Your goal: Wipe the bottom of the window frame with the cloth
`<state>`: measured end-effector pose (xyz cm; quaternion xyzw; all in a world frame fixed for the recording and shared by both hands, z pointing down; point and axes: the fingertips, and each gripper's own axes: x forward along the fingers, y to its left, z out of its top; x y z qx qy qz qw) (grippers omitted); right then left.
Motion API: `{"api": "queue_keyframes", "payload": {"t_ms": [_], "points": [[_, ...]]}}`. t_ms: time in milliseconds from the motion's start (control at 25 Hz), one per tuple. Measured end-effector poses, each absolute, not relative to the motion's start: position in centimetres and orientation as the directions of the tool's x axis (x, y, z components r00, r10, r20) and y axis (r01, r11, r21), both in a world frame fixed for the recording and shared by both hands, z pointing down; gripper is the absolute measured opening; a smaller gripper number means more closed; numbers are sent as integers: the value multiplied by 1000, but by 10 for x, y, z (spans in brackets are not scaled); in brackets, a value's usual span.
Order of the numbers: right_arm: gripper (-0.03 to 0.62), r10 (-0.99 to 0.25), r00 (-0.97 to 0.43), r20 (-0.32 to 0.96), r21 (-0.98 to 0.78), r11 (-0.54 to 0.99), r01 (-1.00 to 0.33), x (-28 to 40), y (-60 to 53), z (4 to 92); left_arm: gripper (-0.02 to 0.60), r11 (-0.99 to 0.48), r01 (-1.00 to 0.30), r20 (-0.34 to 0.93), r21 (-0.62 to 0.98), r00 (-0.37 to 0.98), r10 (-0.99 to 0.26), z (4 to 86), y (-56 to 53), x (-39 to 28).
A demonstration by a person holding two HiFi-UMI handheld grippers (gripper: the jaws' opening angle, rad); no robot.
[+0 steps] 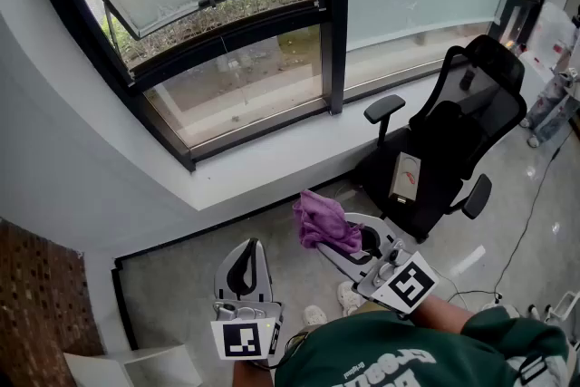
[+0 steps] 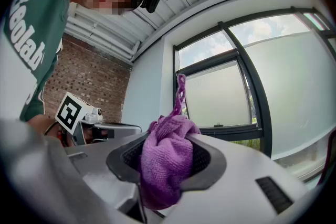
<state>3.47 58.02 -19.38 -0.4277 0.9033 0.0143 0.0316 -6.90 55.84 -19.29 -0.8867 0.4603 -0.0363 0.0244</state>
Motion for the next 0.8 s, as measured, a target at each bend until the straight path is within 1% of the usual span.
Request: {"api": "queue_keyframes", "payload": {"t_ms": [240,440,640,800], "points": [[161,-781,-618,-92,-16,621,-783,40,583,-193,6,-577,-813,40,-83,575,-817,-191,562,-67],[161,-785,-616,-71,-27,618,-785,50,583,-186,6,-569,-818,36,-86,568,-822,-190,560,-60],[161,-798,-596,-87,-77,602,-795,80,576,-186,6,-544,-834,33,-86,544,-839,-190,554,-43],[161,-787,-609,-94,-88,616,-783,99,569,-181,6,-525,-846,41,-92,523,-851,-186,547,-30]]}}
